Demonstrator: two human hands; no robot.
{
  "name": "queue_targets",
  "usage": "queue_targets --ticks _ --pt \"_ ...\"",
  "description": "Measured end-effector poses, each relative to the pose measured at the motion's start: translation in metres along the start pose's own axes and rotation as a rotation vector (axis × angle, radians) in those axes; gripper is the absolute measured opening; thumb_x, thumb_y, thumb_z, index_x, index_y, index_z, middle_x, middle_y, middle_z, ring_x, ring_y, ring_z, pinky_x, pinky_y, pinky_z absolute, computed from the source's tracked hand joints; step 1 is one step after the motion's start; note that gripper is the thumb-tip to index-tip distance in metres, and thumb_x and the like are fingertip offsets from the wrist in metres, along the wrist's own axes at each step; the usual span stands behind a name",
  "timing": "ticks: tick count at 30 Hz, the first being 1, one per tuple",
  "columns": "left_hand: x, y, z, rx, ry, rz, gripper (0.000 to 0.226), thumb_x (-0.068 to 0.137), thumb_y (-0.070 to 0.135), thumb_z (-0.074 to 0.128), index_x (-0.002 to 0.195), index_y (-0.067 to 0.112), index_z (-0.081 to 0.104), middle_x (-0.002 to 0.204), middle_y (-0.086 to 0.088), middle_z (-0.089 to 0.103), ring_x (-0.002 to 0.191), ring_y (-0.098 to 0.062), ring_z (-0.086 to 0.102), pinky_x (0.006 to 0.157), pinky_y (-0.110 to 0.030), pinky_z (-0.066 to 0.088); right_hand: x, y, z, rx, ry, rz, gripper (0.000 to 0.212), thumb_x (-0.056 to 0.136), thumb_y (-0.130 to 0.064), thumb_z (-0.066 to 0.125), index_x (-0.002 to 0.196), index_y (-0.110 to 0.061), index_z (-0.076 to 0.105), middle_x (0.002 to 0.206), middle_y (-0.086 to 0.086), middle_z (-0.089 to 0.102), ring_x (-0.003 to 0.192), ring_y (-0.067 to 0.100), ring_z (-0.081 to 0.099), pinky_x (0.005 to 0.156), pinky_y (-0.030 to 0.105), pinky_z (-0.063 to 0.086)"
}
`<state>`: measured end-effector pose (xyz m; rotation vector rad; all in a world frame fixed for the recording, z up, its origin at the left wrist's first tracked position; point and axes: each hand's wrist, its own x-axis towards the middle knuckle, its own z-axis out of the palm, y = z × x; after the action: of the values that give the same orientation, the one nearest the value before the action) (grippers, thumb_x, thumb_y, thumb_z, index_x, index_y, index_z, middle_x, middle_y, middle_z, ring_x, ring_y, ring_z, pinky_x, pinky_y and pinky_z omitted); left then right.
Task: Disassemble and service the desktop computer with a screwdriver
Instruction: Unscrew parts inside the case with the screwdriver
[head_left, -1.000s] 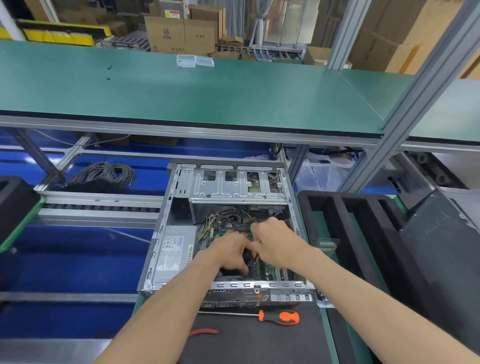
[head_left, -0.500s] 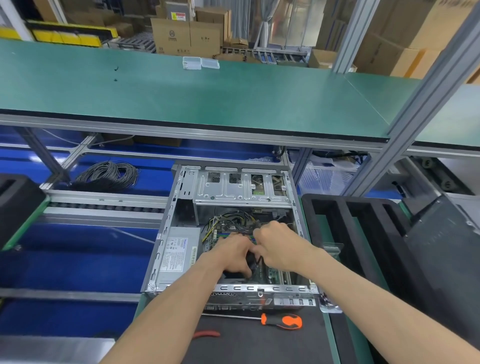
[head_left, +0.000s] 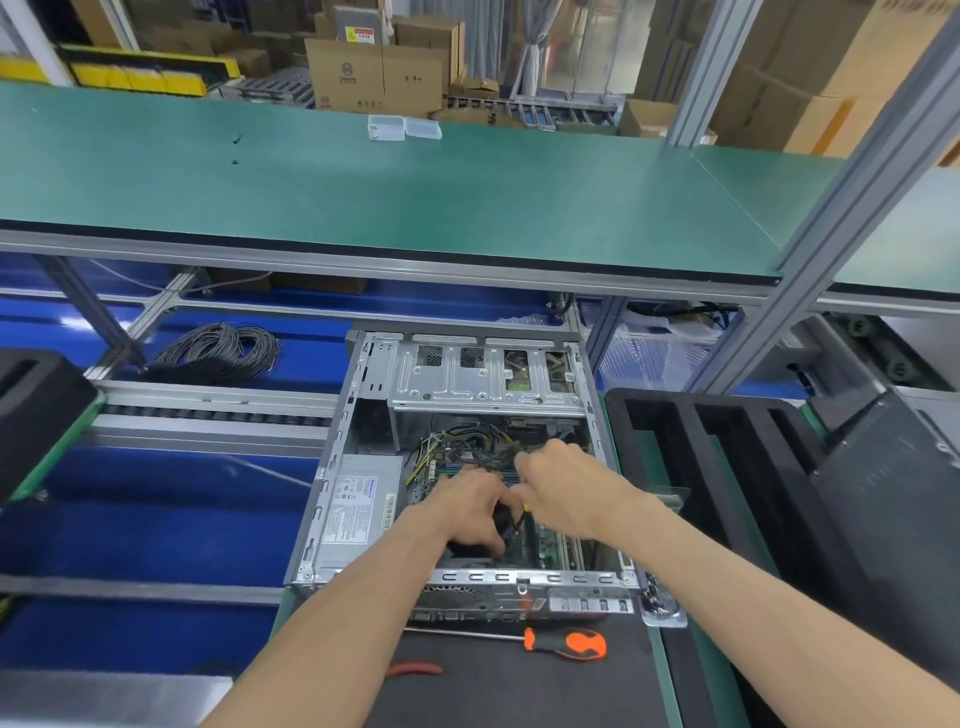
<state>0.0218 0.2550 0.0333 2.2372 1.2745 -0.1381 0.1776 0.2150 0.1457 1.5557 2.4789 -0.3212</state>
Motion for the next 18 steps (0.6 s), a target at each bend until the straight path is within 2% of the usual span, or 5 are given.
queue_targets --ticks 2,6,9,15,18 --pt "0.0 0.0 0.001 0.003 0.008 0.001 0.04 0.058 0.041 0.086 0.078 0.036 0.052 0.08 0.015 0.049 0.093 -0.023 0.05 0.074 -0.04 0.045 0.0 -0.014 0.003 0.0 0.0 -0.07 0.01 0.096 -0.017 0.057 0.098 -0.008 0.06 0.098 0.012 0.06 0.086 0.034 0.063 0.068 0.043 0.054" --pt "-0.001 0.001 0.002 0.027 -0.032 -0.026 0.036 0.063 0.038 0.081 0.064 0.035 0.045 0.072 0.02 0.041 0.099 -0.029 0.054 0.073 -0.039 0.043 0.003 -0.025 0.005 -0.096 -0.009 -0.25 0.022 0.081 0.002 0.061 0.101 -0.005 0.069 0.104 0.01 0.058 0.076 0.029 0.053 0.061 0.038 0.041" --pt "-0.002 0.001 0.002 0.031 -0.02 -0.016 0.044 0.062 0.043 0.083 0.085 0.037 0.046 0.087 0.012 0.047 0.099 -0.022 0.046 0.082 -0.044 0.049 0.005 -0.011 -0.003 -0.025 -0.024 -0.27 0.026 0.08 0.007 0.059 0.099 -0.009 0.067 0.097 0.0 0.05 0.086 0.024 0.055 0.068 0.036 0.044" --pt "-0.003 0.003 -0.002 -0.012 -0.022 -0.031 0.032 0.058 0.039 0.085 0.077 0.033 0.06 0.093 0.004 0.057 0.1 -0.024 0.048 0.082 -0.047 0.05 0.003 0.0 0.004 0.019 0.027 -0.067 0.026 0.099 -0.036 0.054 0.108 -0.012 0.053 0.101 0.01 0.054 0.089 0.035 0.06 0.076 0.047 0.053" --pt "-0.002 0.002 0.0 -0.002 0.0 -0.034 0.047 0.058 0.039 0.085 0.097 0.026 0.062 0.09 0.007 0.054 0.097 -0.022 0.047 0.084 -0.046 0.051 0.004 -0.006 0.007 0.015 0.037 -0.062 0.013 0.1 -0.023 0.054 0.101 -0.011 0.058 0.1 0.013 0.058 0.09 0.036 0.061 0.073 0.043 0.052"
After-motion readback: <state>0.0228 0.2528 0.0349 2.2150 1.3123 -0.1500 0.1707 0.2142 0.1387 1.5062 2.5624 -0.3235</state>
